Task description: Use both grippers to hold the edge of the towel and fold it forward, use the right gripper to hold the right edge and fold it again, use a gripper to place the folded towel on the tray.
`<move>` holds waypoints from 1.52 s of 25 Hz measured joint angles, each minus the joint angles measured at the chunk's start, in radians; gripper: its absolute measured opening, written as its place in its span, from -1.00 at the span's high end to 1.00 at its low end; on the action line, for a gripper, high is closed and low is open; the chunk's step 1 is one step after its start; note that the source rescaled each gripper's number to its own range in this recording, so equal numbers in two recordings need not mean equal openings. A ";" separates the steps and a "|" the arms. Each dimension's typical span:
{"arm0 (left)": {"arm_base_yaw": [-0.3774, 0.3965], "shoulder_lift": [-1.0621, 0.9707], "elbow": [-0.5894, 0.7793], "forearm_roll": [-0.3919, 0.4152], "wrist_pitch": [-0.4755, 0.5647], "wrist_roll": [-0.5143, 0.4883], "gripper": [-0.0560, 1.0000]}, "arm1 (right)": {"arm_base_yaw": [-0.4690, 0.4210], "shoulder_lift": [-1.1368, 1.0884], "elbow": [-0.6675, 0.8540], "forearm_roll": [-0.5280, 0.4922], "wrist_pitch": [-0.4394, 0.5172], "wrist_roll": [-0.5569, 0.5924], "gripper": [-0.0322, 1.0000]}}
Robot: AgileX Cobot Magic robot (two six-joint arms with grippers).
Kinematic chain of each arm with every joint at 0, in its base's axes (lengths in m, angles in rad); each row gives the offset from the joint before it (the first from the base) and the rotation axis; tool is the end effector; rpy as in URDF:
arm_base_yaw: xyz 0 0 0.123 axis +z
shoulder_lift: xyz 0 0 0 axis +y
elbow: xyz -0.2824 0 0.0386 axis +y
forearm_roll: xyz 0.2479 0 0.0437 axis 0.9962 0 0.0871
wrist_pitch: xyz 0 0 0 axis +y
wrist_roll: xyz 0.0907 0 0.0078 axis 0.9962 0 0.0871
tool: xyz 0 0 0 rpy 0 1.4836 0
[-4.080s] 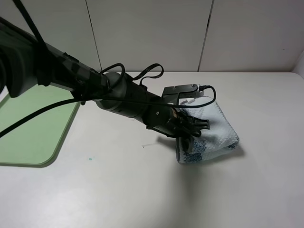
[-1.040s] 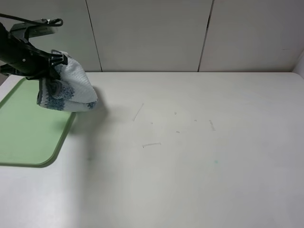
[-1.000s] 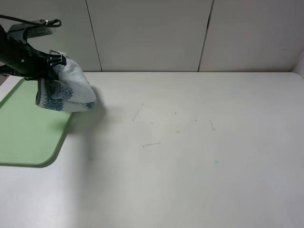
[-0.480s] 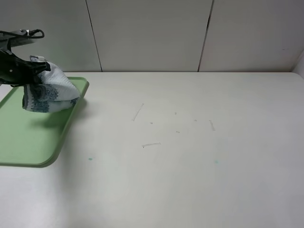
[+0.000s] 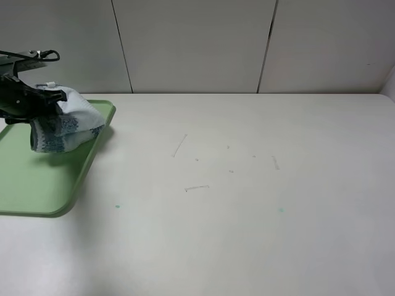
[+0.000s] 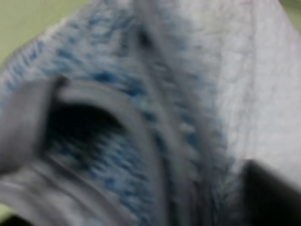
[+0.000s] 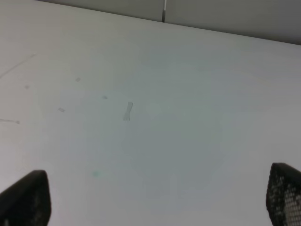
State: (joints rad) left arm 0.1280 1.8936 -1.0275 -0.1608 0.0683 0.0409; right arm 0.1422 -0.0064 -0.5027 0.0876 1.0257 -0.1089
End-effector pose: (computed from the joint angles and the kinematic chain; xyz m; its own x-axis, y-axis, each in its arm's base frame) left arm 0.3773 0.0475 0.1498 -0.7231 -0.2133 -0.6570 -0.2082 0.9742 -0.0872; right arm -0.0058 0.0060 0.2810 -0.3965 -0.1206 -0.9101 -0.2343 0.9718 -0.0267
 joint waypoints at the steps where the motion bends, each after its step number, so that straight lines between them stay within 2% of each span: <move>1: 0.002 0.001 0.000 0.000 0.000 0.000 -0.75 | 0.000 0.000 0.000 0.000 0.000 0.000 -1.00; 3: 0.006 0.001 0.000 0.000 0.003 0.008 -0.90 | 0.000 0.000 0.000 0.000 0.000 0.000 -1.00; 5: 0.008 0.002 0.000 0.000 0.011 0.023 -0.96 | 0.000 0.000 0.000 0.001 0.000 0.000 -1.00; 16: 0.008 -0.195 0.000 0.000 0.222 0.033 -1.00 | 0.000 0.000 0.000 0.004 0.000 0.000 -1.00; 23: 0.008 -0.326 0.000 0.005 0.456 0.034 -1.00 | 0.000 0.000 0.000 0.004 0.000 0.000 -1.00; 32: 0.008 -0.534 0.001 0.091 0.800 0.036 -1.00 | 0.000 0.000 0.000 0.004 0.000 0.000 -1.00; 38: 0.008 -0.744 0.053 0.097 0.910 0.054 -1.00 | 0.000 0.000 0.000 0.005 0.000 0.000 -1.00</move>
State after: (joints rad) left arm 0.1365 1.1499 -0.9742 -0.0635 0.9782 0.0947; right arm 0.1422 -0.0064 -0.5027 0.0926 1.0257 -0.1089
